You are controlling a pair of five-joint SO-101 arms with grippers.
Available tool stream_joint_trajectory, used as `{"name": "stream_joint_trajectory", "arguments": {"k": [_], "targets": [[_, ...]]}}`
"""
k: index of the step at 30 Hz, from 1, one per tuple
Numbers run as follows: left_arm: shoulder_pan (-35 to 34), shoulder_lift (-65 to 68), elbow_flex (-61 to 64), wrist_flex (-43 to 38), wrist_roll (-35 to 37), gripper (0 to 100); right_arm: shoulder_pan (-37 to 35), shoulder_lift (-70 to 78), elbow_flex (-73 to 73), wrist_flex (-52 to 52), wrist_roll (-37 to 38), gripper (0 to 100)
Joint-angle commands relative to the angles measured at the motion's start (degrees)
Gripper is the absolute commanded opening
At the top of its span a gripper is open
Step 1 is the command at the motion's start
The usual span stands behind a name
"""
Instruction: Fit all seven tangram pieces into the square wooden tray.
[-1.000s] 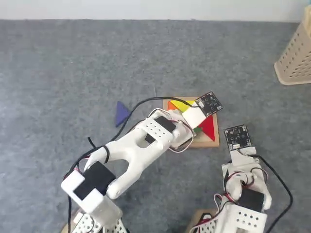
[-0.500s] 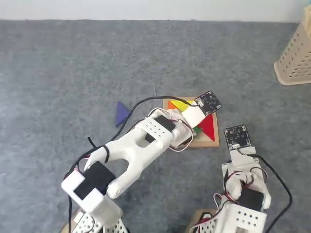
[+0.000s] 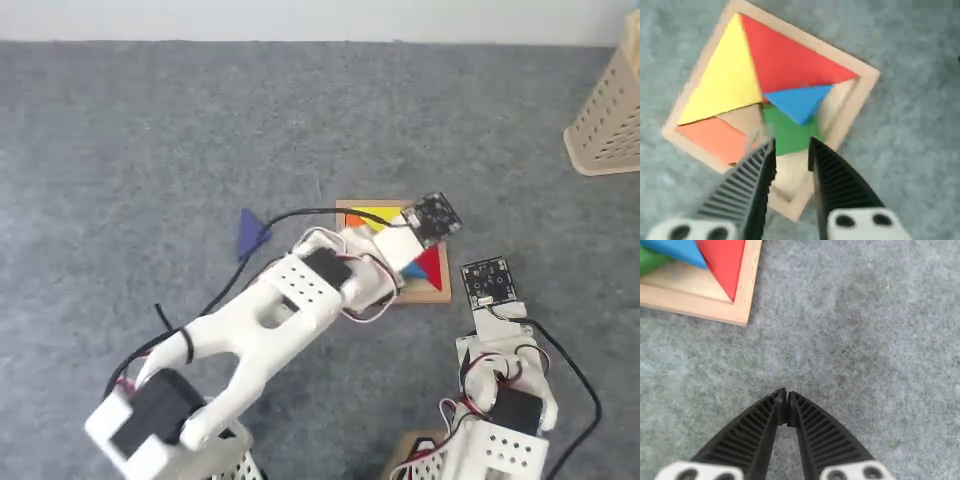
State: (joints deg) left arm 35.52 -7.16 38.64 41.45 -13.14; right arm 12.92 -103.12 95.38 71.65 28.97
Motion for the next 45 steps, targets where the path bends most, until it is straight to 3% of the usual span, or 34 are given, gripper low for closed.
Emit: {"name": "stream_joint_trajectory", "arguments": {"k": [1, 7, 13, 17, 24, 40, 45], "targets": [[-1.7, -3.7, -0.2, 0.1, 2.1, 10, 0.7, -0.7, 1.1, 0.6, 0.4, 0.8], [-0.6, 1.5, -0.2, -5.5, 8.2, 10, 0.8, -0.7, 1.1, 0.6, 0.4, 0.8], [-0.3, 8.0, -0.5, -17.7, 20.7, 11, 0.8, -0.7, 1.1, 0.6, 0.4, 0.8], [-0.1, 9.1, -0.8, -18.5, 26.5, 12, 0.8, -0.7, 1.1, 0.6, 0.4, 0.8], [5.3, 9.5, -1.3, -16.2, 27.0, 25, 0.8, -0.7, 1.1, 0.6, 0.4, 0.8], [2.6, 9.8, -1.2, -16.6, 27.2, 20, 0.8, -0.7, 1.1, 0.6, 0.4, 0.8], [-3.2, 9.8, -2.2, -18.5, 30.6, 20, 0.8, -0.7, 1.1, 0.6, 0.4, 0.8]]}}
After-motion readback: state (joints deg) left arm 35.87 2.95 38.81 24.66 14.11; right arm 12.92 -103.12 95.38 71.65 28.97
